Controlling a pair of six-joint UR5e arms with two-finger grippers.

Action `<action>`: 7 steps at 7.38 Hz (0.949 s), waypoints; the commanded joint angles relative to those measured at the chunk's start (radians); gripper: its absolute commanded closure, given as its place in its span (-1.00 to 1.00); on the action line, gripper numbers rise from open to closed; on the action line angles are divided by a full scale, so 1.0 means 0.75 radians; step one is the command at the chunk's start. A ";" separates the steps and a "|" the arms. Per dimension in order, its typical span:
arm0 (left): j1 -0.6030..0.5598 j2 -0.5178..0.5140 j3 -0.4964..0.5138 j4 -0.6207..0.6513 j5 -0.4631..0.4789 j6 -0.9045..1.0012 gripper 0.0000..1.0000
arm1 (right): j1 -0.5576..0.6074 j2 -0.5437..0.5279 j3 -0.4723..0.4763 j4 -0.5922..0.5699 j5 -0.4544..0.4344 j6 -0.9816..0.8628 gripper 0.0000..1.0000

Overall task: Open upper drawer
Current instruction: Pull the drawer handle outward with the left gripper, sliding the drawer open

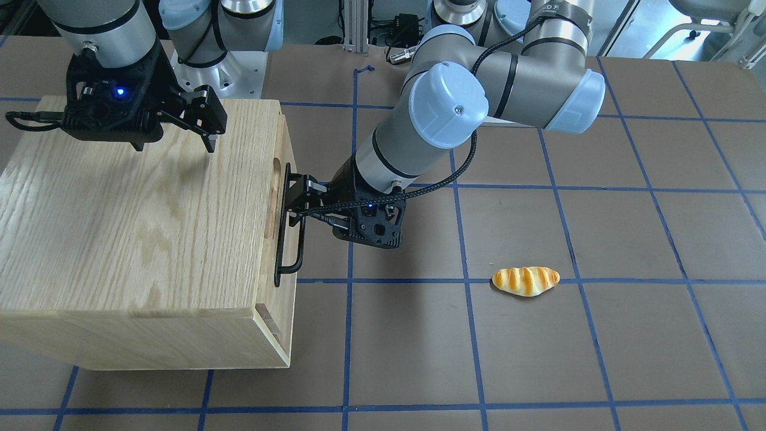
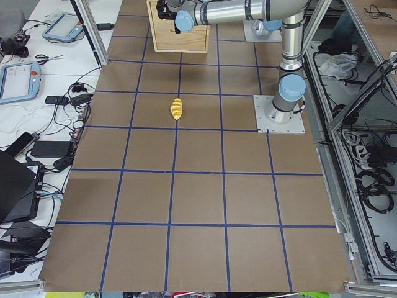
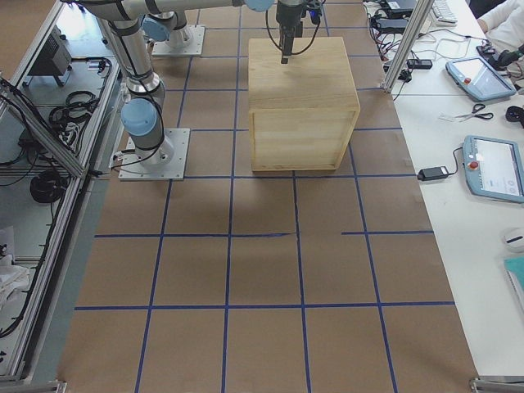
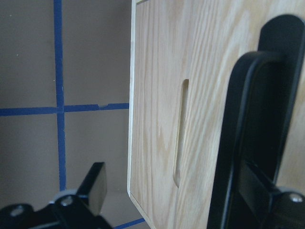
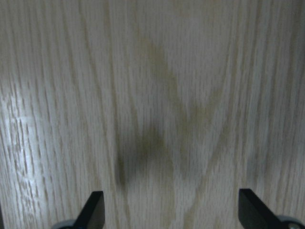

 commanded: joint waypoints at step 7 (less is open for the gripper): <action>0.045 0.036 -0.091 0.010 0.154 0.215 -1.00 | 0.000 0.000 -0.001 0.000 0.000 0.000 -1.00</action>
